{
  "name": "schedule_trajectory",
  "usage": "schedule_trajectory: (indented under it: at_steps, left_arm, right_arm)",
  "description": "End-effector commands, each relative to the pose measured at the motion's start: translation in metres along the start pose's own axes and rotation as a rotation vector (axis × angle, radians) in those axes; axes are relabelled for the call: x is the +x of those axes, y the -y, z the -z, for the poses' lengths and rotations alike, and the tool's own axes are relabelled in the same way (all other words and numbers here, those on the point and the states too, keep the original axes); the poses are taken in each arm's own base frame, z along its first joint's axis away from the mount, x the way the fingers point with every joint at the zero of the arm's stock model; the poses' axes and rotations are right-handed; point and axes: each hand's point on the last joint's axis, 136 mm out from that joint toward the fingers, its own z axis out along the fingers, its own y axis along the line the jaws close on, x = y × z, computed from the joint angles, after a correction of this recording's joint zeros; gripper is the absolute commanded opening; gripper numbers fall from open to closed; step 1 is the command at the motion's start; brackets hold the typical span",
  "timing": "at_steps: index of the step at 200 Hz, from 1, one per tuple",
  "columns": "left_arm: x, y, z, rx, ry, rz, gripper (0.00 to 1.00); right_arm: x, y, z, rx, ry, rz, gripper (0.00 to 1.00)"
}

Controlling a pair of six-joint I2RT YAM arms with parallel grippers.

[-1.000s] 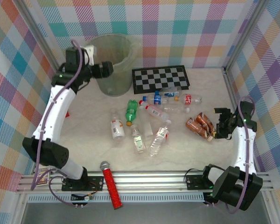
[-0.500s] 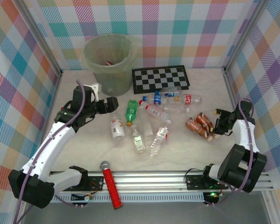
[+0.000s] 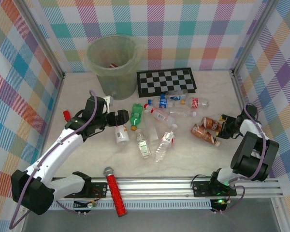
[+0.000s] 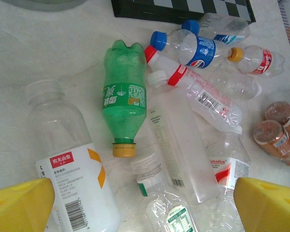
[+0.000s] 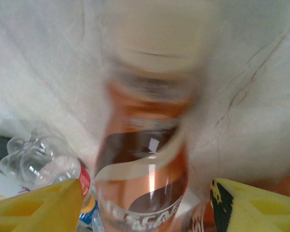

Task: Put the plastic bottles in the bin

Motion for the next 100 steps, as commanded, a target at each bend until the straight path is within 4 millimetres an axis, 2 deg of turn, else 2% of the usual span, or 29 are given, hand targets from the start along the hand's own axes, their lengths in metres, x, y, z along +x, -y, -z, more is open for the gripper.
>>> schedule_trajectory:
  at_steps: [1,19,46,100]
  left_arm:
    - [-0.008,0.008,-0.002,0.021,0.020,0.009,0.95]
    - [-0.007,0.007,-0.004,0.015,0.016,0.010,0.95]
    - [-0.008,0.005,-0.003,0.003,0.019,0.011,0.96]
    - [-0.013,0.010,-0.006,0.012,0.010,0.016,0.96]
  right_arm:
    - [-0.006,0.003,-0.011,0.007,-0.011,-0.038,0.70]
    - [-0.008,0.002,-0.020,0.015,-0.024,-0.044,0.69]
    - [-0.013,0.000,-0.027,0.030,-0.020,-0.042,0.62]
    - [-0.015,-0.010,-0.018,0.027,0.009,-0.007,0.45]
